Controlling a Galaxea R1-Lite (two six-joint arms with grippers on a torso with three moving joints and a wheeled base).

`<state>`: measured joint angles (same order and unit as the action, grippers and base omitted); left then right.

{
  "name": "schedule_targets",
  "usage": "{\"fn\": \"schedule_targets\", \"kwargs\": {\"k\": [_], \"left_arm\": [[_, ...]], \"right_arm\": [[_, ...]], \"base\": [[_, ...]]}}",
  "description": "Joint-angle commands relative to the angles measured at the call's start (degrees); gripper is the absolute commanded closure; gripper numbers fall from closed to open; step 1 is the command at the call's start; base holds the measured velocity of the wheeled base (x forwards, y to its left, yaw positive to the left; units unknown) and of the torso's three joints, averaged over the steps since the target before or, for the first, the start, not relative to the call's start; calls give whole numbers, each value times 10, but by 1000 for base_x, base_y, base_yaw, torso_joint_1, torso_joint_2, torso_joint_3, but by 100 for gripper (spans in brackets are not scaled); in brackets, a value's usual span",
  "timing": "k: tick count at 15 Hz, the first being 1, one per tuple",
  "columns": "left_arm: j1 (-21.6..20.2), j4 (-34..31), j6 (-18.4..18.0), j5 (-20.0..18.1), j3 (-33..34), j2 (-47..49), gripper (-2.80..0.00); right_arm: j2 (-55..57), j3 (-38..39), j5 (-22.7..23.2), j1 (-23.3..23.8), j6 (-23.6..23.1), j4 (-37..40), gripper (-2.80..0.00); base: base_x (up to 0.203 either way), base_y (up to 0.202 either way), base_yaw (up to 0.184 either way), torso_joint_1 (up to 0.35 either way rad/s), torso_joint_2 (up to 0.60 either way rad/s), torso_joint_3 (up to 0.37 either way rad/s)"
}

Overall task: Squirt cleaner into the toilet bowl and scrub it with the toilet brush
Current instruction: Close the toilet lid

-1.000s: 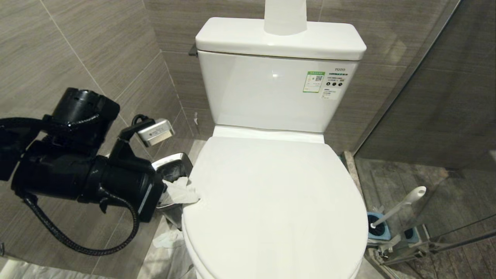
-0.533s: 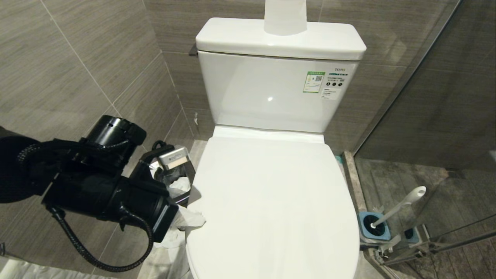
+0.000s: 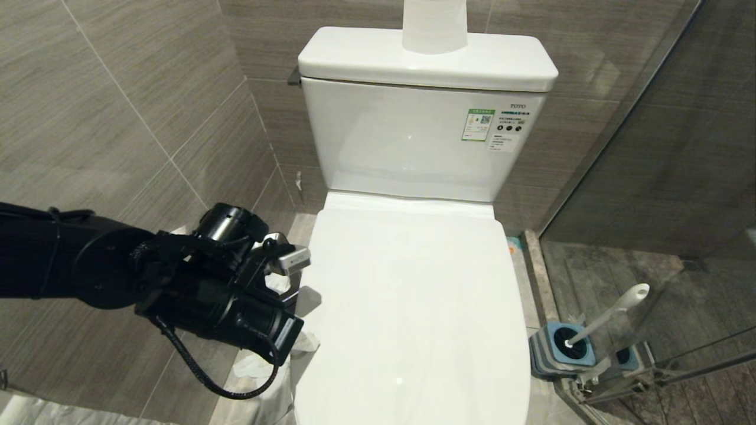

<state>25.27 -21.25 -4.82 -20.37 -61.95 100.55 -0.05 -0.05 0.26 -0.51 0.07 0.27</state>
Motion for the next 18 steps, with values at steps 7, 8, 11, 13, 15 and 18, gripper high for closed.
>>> {"fn": "schedule_targets", "kwargs": {"k": [7, 8, 11, 13, 15, 18], "left_arm": [[23, 72, 57, 97, -1, 69, 0], [25, 82, 61, 105, 1, 72, 0], [32, 116, 95, 134, 1, 84, 0], [34, 126, 111, 150, 2, 88, 0], [32, 150, 112, 168, 8, 96, 0], [26, 178, 115, 185, 23, 85, 0]], "right_arm": [[0, 0, 0, 0, 0, 0, 0], [0, 0, 0, 0, 0, 0, 0], [0, 0, 0, 0, 0, 0, 0], [0, 0, 0, 0, 0, 0, 0], [0, 0, 0, 0, 0, 0, 0], [0, 0, 0, 0, 0, 0, 0]], "base": [[0, 0, 0, 0, 0, 0], [0, 0, 0, 0, 0, 0], [0, 0, 0, 0, 0, 0], [0, 0, 0, 0, 0, 0], [0, 0, 0, 0, 0, 0], [0, 0, 0, 0, 0, 0]]}}
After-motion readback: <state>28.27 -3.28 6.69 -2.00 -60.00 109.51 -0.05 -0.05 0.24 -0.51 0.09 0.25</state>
